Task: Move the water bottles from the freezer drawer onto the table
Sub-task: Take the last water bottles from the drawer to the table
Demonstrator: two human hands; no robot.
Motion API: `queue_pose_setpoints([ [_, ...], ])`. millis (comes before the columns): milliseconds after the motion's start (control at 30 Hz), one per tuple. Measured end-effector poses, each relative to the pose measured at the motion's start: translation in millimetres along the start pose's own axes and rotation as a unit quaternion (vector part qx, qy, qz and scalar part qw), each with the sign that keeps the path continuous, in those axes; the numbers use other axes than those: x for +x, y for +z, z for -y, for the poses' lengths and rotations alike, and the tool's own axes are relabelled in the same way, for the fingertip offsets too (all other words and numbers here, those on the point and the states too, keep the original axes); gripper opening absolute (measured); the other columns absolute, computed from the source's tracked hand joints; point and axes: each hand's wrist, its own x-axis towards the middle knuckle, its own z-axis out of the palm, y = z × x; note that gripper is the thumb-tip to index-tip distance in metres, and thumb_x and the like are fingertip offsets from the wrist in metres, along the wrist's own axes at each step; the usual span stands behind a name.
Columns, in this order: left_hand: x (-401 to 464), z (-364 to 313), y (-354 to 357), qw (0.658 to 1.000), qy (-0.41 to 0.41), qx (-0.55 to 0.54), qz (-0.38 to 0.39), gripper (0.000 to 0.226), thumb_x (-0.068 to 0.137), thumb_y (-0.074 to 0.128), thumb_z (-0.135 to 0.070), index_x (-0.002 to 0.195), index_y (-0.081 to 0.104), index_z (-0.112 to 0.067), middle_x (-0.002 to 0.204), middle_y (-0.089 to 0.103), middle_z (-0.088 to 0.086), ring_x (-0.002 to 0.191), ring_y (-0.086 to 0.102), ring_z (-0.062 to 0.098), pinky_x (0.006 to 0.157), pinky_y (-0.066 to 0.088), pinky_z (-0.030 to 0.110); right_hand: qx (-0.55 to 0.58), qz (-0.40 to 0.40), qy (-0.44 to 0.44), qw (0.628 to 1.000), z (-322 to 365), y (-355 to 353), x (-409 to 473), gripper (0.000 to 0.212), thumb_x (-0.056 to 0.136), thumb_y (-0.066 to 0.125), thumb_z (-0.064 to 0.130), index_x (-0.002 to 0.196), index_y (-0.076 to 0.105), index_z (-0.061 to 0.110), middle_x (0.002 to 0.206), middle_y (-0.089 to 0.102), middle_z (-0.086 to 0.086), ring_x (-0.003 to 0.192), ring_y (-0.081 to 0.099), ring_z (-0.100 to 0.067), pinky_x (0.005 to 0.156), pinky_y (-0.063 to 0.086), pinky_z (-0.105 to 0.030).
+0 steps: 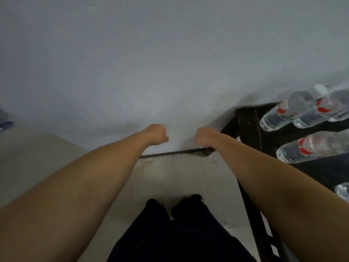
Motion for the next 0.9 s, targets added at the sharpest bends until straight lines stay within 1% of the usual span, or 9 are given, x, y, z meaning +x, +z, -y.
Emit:
queue_pose_setpoints([
  [67,-16.8,35.1,-1.4,1.000,-0.017,-0.012,-0.016,0.027,0.094,0.052,-0.022,0.102,0.060,0.002,0.100,0.054,0.015,0.090,0.052,0.024,0.071,0.037,0.027,-0.017,0.004,-0.019,1.000,31.3,2.4,3.5,0.026,0.097,0.043,0.017,0.094,0.059,-0.003,0.103,0.061,-0.017,0.099,0.056,-0.033,0.077,0.039,-0.031],
  [167,-44.4,84.9,-1.0,0.996,-0.053,-0.055,-0.046,0.014,0.094,0.052,-0.019,0.090,0.052,-0.006,0.092,0.047,0.012,0.081,0.049,0.021,0.057,0.033,0.027,-0.052,0.008,-0.055,0.997,83.3,10.0,11.4,0.034,0.098,0.043,0.018,0.122,0.055,-0.004,0.129,0.055,-0.021,0.115,0.054,-0.035,0.089,0.043,-0.034],
  [267,-74.2,127.6,7.7,0.984,-0.099,-0.123,-0.086,0.026,0.094,0.053,-0.021,0.107,0.061,0.000,0.104,0.059,0.016,0.093,0.057,0.028,0.077,0.044,0.032,-0.115,0.022,-0.092,0.989,135.2,22.0,15.2,0.041,0.100,0.041,0.019,0.133,0.048,-0.004,0.138,0.050,-0.021,0.124,0.050,-0.035,0.100,0.041,-0.036],
  [367,-108.6,163.4,26.3,0.958,-0.170,-0.195,-0.122,0.026,0.092,0.055,-0.019,0.106,0.063,0.002,0.096,0.061,0.015,0.085,0.056,0.025,0.083,0.047,0.033,-0.193,0.042,-0.144,0.970,185.2,34.4,12.7,0.022,0.099,0.041,0.017,0.091,0.055,0.002,0.103,0.055,-0.017,0.092,0.055,-0.029,0.079,0.042,-0.032],
  [467,-143.6,186.1,53.0,0.922,-0.231,-0.271,-0.153,0.012,0.090,0.054,-0.011,0.086,0.061,-0.003,0.076,0.054,0.011,0.074,0.053,0.024,0.074,0.045,0.033,-0.247,0.030,-0.210,0.945,227.3,49.5,6.1,0.037,0.095,0.046,0.018,0.061,0.035,0.010,0.068,0.039,-0.006,0.061,0.041,-0.020,0.060,0.034,-0.027],
  [567,-176.0,196.3,79.2,0.876,-0.293,-0.332,-0.188,0.011,0.090,0.054,-0.012,0.081,0.057,-0.007,0.074,0.053,0.010,0.069,0.052,0.023,0.070,0.041,0.028,-0.311,0.065,-0.264,0.911,255.6,66.7,-1.4,0.026,0.096,0.048,0.021,0.096,0.060,-0.001,0.099,0.060,-0.017,0.096,0.057,-0.032,0.080,0.043,-0.031],
  [633,-202.2,199.9,99.9,0.844,-0.340,-0.363,-0.202,0.018,0.091,0.055,-0.020,0.098,0.063,-0.006,0.090,0.062,0.013,0.081,0.057,0.024,0.075,0.045,0.028,-0.358,0.077,-0.301,0.881,277.7,78.1,-10.2,0.039,0.097,0.047,0.022,0.129,0.053,0.000,0.129,0.056,-0.019,0.118,0.054,-0.033,0.094,0.043,-0.035],
  [733,-229.7,196.7,132.5,0.797,-0.392,-0.404,-0.219,0.029,0.092,0.055,-0.022,0.112,0.062,-0.003,0.110,0.066,0.017,0.100,0.063,0.030,0.085,0.048,0.030,-0.411,0.082,-0.355,0.835,299.3,96.0,-27.8,0.040,0.100,0.040,0.020,0.131,0.053,0.000,0.136,0.053,-0.018,0.126,0.050,-0.031,0.100,0.039,-0.033],
  [900,-274.4,173.5,198.6,0.705,-0.467,-0.472,-0.250,0.033,0.092,0.056,-0.025,0.116,0.061,-0.002,0.099,0.062,0.013,0.087,0.056,0.024,0.086,0.048,0.031,-0.503,0.096,-0.434,0.741,324.7,149.8,-58.7,0.039,0.097,0.042,0.022,0.125,0.056,-0.001,0.132,0.056,-0.020,0.120,0.054,-0.034,0.095,0.044,-0.034],
])
